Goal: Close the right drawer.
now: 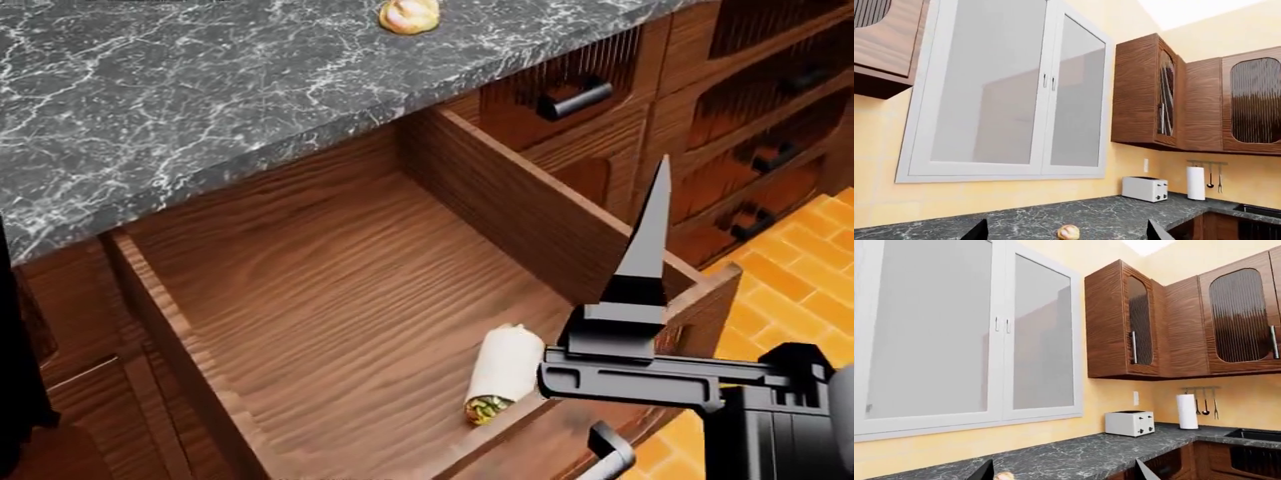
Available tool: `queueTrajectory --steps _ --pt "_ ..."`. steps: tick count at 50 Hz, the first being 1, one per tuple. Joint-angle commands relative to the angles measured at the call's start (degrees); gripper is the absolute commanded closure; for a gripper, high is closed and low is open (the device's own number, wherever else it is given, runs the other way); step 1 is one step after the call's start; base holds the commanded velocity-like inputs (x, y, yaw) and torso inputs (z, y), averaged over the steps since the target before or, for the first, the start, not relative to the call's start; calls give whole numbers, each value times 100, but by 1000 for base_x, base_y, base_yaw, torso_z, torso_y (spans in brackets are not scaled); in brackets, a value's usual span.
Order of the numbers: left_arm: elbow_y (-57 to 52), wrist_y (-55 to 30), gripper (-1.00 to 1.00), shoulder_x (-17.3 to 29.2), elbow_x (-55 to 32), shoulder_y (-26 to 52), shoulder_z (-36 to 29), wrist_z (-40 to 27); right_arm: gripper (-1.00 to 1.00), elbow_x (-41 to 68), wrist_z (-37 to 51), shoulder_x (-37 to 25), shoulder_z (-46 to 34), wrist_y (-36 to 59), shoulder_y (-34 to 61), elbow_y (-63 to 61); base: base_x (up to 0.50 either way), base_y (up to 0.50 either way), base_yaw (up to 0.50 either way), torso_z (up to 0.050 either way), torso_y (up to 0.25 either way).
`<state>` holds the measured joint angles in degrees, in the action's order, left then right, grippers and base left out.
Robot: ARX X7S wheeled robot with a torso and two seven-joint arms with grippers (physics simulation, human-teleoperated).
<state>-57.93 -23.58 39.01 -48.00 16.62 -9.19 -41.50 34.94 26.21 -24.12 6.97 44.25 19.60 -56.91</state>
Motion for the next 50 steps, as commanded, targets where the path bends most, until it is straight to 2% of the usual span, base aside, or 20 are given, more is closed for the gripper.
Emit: queueTrajectory --steps 1,50 --pt "-19 71 -100 67 2 -19 -52 -54 -100 90 73 -68 20 -37 -30 -21 -39 32 -500 0 0" --pt "36 245 -100 275 -92 126 -257 -214 -100 280 301 -326 -105 -176 30 24 -33 37 -500 0 0"
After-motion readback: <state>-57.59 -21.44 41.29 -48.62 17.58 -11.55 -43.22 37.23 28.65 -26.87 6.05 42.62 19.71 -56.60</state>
